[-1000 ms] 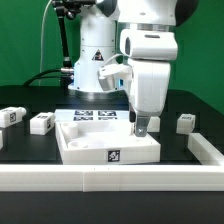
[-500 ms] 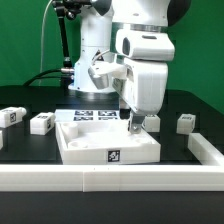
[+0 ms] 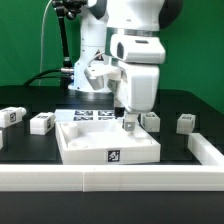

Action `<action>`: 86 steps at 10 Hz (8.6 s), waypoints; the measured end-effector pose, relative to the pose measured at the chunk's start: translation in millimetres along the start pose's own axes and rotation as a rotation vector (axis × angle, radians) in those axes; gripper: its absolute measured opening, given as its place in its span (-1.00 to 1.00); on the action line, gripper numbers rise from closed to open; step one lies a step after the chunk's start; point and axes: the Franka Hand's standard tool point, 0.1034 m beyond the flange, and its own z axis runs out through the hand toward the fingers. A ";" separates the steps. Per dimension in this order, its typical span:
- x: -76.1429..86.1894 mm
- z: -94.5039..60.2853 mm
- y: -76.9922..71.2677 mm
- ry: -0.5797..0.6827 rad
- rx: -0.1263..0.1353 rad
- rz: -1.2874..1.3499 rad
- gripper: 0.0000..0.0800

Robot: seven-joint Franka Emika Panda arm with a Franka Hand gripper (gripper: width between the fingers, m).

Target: Assemble one leg

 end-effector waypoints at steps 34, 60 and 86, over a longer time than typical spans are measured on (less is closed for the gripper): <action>63.0 32.1 19.0 0.061 -0.028 0.102 -0.85; 97.4 -15.6 -5.6 0.107 -0.070 0.974 0.62; 143.0 -4.2 -31.5 -0.284 0.617 1.910 0.62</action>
Offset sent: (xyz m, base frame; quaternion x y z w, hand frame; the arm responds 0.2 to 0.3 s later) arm -0.0345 -0.0095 0.0007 -0.0148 0.0351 -0.0142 0.9992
